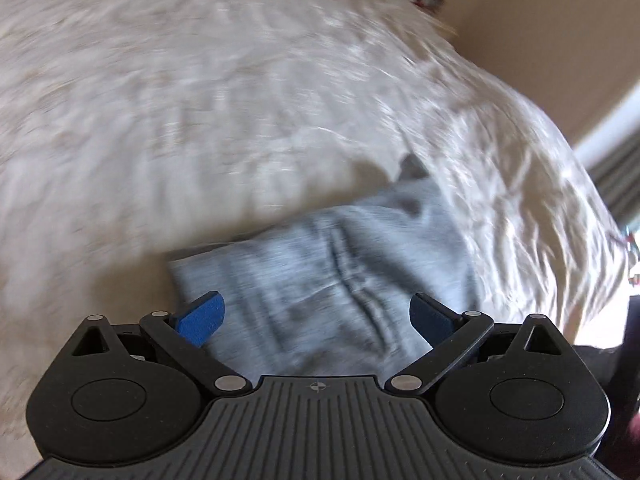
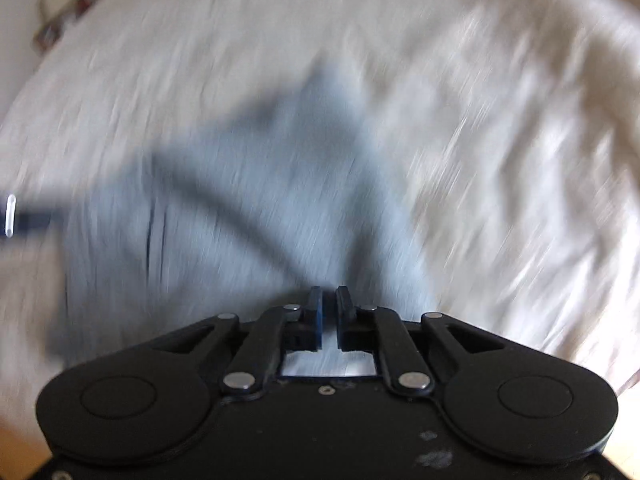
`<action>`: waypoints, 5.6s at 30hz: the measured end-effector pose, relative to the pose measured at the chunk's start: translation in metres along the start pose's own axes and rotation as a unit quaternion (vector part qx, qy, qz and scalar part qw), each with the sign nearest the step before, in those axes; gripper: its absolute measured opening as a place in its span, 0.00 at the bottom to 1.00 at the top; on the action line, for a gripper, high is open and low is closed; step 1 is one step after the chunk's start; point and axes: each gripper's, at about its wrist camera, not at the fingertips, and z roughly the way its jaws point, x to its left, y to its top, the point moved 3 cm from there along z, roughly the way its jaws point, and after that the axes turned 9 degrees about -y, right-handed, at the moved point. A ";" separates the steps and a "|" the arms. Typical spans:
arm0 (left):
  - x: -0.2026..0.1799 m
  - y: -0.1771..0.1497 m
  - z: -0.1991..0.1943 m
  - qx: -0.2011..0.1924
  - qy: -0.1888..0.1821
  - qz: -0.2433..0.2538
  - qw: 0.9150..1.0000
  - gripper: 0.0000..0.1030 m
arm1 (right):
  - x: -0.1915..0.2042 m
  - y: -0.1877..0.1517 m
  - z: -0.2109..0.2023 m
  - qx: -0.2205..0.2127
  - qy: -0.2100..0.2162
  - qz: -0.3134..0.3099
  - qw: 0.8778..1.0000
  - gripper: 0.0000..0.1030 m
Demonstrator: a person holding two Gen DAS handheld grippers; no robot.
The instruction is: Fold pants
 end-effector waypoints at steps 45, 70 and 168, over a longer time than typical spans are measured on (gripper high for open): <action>-0.017 -0.088 0.045 0.094 0.080 0.069 0.990 1.00 | -0.051 0.064 0.036 0.010 0.080 -0.044 0.996 0.47; 0.062 -0.054 0.047 0.046 0.017 -0.149 0.988 1.00 | -0.060 0.092 0.074 0.026 0.210 -0.022 0.977 0.97; 0.213 0.111 -0.073 -0.092 0.234 -0.081 0.964 0.43 | 0.307 0.287 0.013 -0.170 0.105 -0.126 0.972 0.45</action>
